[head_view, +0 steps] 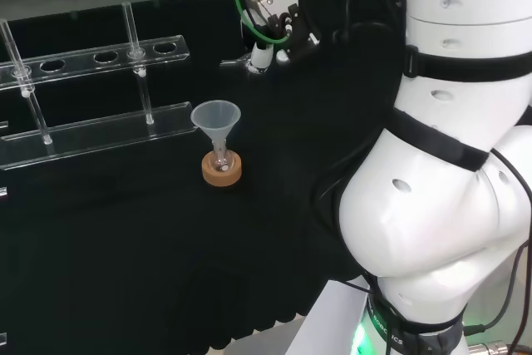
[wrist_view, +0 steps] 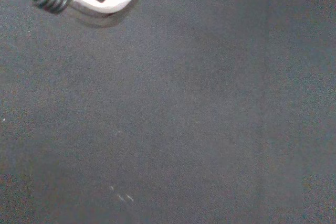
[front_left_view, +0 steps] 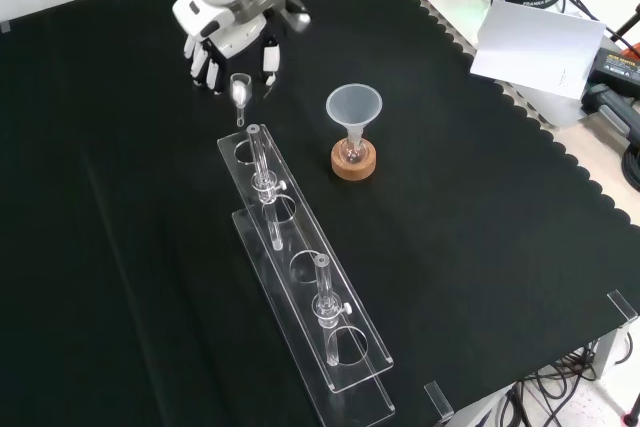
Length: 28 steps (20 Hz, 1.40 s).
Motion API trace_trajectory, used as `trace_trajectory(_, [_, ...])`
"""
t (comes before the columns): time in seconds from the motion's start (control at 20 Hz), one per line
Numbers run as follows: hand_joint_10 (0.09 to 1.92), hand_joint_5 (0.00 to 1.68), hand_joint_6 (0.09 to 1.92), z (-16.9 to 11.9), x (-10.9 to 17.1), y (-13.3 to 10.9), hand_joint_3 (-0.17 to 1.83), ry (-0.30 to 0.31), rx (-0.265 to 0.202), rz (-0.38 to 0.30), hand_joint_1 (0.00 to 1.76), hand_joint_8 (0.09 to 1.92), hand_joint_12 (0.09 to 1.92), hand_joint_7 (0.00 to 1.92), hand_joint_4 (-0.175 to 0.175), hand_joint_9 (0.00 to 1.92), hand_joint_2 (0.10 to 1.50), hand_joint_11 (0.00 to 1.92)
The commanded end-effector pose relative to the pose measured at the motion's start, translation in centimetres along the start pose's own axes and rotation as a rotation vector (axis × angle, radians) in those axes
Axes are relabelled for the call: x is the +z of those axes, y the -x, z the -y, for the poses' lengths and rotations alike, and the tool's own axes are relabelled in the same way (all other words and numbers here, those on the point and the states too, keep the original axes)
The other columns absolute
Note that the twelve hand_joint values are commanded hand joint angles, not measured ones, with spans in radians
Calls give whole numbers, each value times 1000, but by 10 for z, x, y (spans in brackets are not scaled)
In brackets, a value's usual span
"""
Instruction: Pour all the NaCl from the weighing funnel into the round-bottom flask.
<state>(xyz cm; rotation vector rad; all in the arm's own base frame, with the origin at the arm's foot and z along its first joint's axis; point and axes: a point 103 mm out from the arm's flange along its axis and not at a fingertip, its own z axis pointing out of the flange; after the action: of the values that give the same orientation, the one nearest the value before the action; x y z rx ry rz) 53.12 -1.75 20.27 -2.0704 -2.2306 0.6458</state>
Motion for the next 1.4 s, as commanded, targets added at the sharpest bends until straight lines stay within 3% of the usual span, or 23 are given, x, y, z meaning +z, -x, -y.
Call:
trace_trajectory(0.05, [381, 1235, 718, 41, -13, 3, 603, 1, 40, 19, 1113, 649, 1111, 624, 175, 941, 700, 733])
trace_trajectory(0.45, [380, 1233, 723, 83, -26, -2, 606, 22, 71, 17, 1112, 651, 1110, 619, 175, 941, 700, 735])
trace_trajectory(1.4, [376, 1230, 732, 170, -30, -60, 613, -4, 76, 72, 1112, 656, 1107, 612, 175, 941, 697, 738])
